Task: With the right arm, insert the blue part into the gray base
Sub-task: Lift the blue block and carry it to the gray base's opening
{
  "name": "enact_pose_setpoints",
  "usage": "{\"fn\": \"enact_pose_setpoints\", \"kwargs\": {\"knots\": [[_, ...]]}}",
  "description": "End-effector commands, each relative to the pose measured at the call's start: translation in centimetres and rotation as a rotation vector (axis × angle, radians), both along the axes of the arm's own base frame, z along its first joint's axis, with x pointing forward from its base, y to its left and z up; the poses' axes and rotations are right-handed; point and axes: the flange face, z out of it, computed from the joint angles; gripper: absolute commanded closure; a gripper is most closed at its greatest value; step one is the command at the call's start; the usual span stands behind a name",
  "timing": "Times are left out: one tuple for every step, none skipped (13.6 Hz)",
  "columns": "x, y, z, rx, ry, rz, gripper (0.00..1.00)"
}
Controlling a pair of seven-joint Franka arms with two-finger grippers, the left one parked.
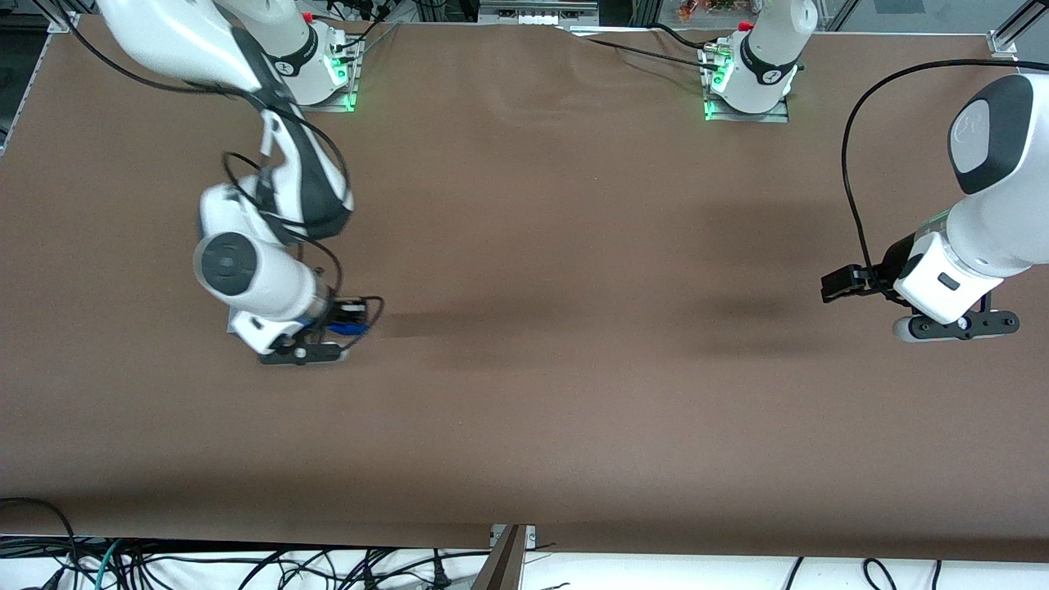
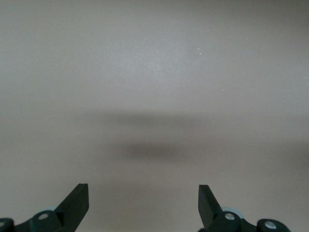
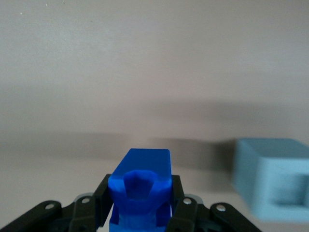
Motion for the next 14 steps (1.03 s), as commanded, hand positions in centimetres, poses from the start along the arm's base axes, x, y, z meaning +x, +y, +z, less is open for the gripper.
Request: {"fn": "enact_pose_setpoints", "kwargs": {"knots": [[-0.1, -7.2, 3.1, 0.006, 0.011, 0.073, 0.86], [0.5, -10.6, 2.9, 0.016, 0.006, 0.067, 0.86], [0.9, -13.3, 2.8, 0.034, -0.014, 0.056, 0.86], [1.1, -15.5, 2.0, 0.028, -0.042, 0.032, 0.85], [0.9, -17.3, 0.6, 0.016, -0.079, 0.014, 0.85], [0.4, -18.5, -0.5, 0.012, -0.091, 0.003, 0.85], [-0.2, -18.7, -1.0, 0.015, -0.083, -0.004, 0.85], [-0.5, -19.1, -0.9, 0.026, -0.075, -0.017, 0.85], [-0.9, -19.2, -0.8, 0.028, -0.069, -0.022, 0.85], [-1.3, -19.2, -0.7, 0.032, -0.066, -0.024, 0.85], [-1.8, -19.3, -0.9, 0.034, -0.059, -0.025, 0.85], [-2.3, -19.3, -0.7, 0.038, -0.057, -0.027, 0.85], [-2.8, -19.4, -1.1, 0.039, -0.045, -0.027, 0.85], [-3.1, -19.4, -0.9, 0.042, -0.047, -0.027, 0.85]]}}
